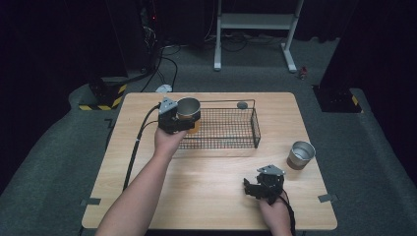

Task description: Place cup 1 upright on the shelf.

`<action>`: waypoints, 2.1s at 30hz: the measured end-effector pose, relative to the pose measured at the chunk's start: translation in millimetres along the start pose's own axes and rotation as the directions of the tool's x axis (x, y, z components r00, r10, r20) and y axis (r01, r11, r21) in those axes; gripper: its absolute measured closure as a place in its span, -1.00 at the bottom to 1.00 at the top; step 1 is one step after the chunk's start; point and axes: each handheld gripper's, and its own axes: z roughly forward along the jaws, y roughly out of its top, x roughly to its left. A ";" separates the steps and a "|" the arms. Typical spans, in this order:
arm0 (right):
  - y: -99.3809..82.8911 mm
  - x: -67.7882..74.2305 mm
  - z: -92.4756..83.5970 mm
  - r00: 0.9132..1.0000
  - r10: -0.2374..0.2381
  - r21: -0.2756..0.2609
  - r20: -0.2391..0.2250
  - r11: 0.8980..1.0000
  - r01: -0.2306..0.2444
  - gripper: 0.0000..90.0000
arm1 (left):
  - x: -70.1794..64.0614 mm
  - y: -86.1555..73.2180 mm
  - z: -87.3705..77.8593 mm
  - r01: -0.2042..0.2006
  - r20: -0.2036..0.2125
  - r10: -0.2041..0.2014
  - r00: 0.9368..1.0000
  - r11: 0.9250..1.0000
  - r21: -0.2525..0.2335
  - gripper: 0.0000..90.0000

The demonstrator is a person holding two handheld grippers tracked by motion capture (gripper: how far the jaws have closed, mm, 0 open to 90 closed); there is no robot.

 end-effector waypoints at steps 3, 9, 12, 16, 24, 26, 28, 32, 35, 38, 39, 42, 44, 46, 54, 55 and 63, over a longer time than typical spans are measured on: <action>-0.2 0.4 -0.3 1.000 0.001 0.003 -0.001 1.000 -0.001 -0.80 | 1.6 -1.3 2.7 0.011 -0.011 -0.011 1.000 1.000 0.003 -0.69; -0.7 -0.2 -0.6 1.000 -0.009 0.000 -0.007 1.000 0.009 -0.80 | 4.1 -4.4 10.6 0.035 -0.009 -0.035 0.999 0.999 -0.002 -0.69; -0.7 -0.2 -0.6 1.000 -0.009 0.000 -0.008 1.000 0.009 -0.80 | 4.4 -5.5 13.9 0.036 -0.014 -0.036 0.999 0.999 -0.002 -0.69; -0.7 -0.2 -0.6 1.000 -0.009 0.000 -0.007 1.000 0.009 -0.80 | 4.5 -9.3 19.0 0.040 -0.010 -0.039 0.999 0.999 0.018 -0.69; -0.7 -0.2 -0.6 1.000 -0.009 0.000 -0.007 1.000 0.009 -0.80 | 3.5 -16.9 27.5 0.039 -0.025 -0.038 0.999 0.997 0.064 -0.70; -0.7 -0.2 -0.6 1.000 -0.009 0.000 -0.007 1.000 0.009 -0.80 | 3.5 -18.0 29.0 0.044 -0.028 -0.042 0.999 0.996 0.071 -0.70; -0.7 -0.2 -0.6 1.000 -0.009 0.000 -0.008 1.000 0.009 -0.80 | 3.5 -19.0 30.3 0.046 -0.033 -0.043 0.999 0.996 0.075 -0.70; -0.7 -0.2 -0.6 1.000 -0.010 0.000 -0.008 1.000 0.010 -0.80 | 5.2 -19.3 30.5 0.051 -0.034 -0.048 0.998 0.995 0.084 -0.70; -0.7 -0.2 -0.6 1.000 -0.010 0.000 -0.008 1.000 0.010 -0.80 | 6.8 -20.3 30.9 0.049 -0.037 -0.046 0.998 0.995 0.092 -0.70; -0.5 -0.1 -0.5 1.000 -0.010 0.001 -0.010 1.000 0.010 -0.80 | 7.9 -22.3 31.4 0.043 -0.043 -0.039 0.998 0.993 0.106 -0.70; -0.6 0.1 -0.6 1.000 -0.008 0.002 -0.011 1.000 0.008 -0.80 | 9.0 -23.1 31.3 0.052 -0.043 -0.047 0.998 0.993 0.105 -0.70; -0.5 0.0 -0.6 1.000 -0.010 0.003 -0.010 1.000 0.010 -0.80 | 12.7 -26.3 31.6 0.077 -0.044 -0.072 0.996 0.990 0.120 -0.70; -0.5 0.1 -0.6 1.000 -0.009 0.004 -0.011 1.000 0.009 -0.80 | 13.5 -27.5 31.8 0.070 -0.053 -0.064 0.997 0.989 0.127 -0.70; -0.4 0.0 -0.6 1.000 -0.010 0.003 -0.010 1.000 0.010 -0.80 | 14.4 -28.8 31.6 0.067 -0.062 -0.060 0.996 0.988 0.136 -0.70; 0.2 0.2 0.0 1.000 -0.011 0.003 -0.017 1.000 0.012 -0.80 | 16.2 -34.5 29.2 0.048 -0.105 -0.033 0.994 0.988 0.145 -0.70; 0.1 0.0 -0.1 1.000 -0.014 0.004 -0.018 1.000 0.014 -0.80 | 16.2 -35.6 29.4 0.049 -0.107 -0.034 0.994 0.988 0.147 -0.70; 0.3 0.0 0.0 1.000 -0.015 0.004 -0.019 1.000 0.015 -0.80 | 17.7 -41.0 29.2 0.064 -0.121 -0.043 0.992 0.983 0.173 -0.70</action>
